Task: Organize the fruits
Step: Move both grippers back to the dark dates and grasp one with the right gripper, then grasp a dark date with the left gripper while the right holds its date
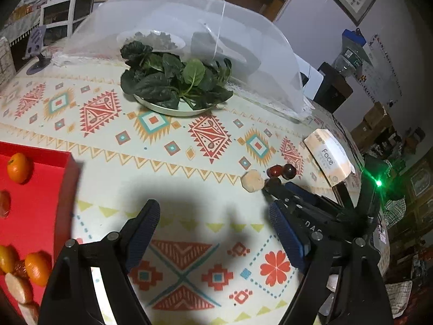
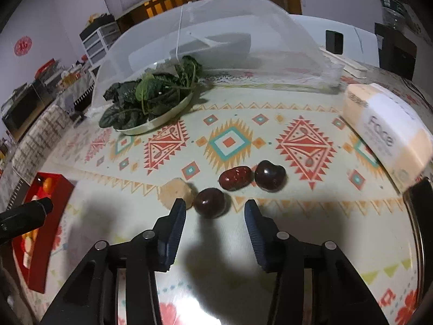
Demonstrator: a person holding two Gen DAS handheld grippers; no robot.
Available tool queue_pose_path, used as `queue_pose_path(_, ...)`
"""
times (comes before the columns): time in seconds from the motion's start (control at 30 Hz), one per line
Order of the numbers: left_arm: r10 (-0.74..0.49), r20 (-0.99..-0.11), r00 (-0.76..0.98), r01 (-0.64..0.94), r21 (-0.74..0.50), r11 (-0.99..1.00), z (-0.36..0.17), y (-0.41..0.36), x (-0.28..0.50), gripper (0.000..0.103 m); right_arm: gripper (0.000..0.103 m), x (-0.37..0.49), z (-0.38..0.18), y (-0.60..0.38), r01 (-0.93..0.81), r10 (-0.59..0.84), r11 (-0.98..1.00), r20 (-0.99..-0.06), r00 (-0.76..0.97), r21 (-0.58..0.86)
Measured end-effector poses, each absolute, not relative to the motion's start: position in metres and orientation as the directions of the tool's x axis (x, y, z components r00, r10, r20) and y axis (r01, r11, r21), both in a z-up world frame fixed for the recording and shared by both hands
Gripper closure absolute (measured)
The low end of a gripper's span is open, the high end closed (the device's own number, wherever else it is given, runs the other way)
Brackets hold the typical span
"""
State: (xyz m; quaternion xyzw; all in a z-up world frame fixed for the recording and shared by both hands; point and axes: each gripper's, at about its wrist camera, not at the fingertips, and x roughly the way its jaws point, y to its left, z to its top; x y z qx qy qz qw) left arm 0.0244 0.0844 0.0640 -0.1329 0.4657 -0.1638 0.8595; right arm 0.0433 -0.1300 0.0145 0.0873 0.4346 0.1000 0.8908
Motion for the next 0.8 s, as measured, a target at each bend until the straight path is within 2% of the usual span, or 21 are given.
queue_pose_path(0.1,-0.417,-0.762,0.496,0.156,-0.394,0.906,0.057,0.081,0.033,0.020,0.061,0.049,0.010,-0.129,-0.112,0.266,0.962,-0.758,0.595,0.249)
queue_pose_path(0.23,-0.430,-0.769,0.472,0.154,-0.409,0.900,0.047,0.075,0.044,0.020,0.073,0.053,0.009,-0.128,-0.136,0.296,0.954,-0.751,0.591,0.269)
queue_pose_path(0.57,-0.442,-0.782,0.439,0.195,-0.397,0.897,0.037,0.051,0.056,0.021,0.075,0.050,0.010,-0.135,-0.127,0.315,0.945,-0.745,0.587,0.300)
queue_pose_path(0.7,-0.446,-0.776,0.446,0.261,-0.363,0.894,0.042,0.035,0.057,0.021,0.075,0.038,0.020,-0.152,-0.103,0.328,0.937,-0.733,0.596,0.335)
queue_pose_path(0.8,-0.451,-0.763,0.462,0.372,-0.295,0.880,0.049,0.007,0.060,0.021,0.075,0.022,0.027,-0.172,-0.076,0.319,0.935,-0.726,0.610,0.347)
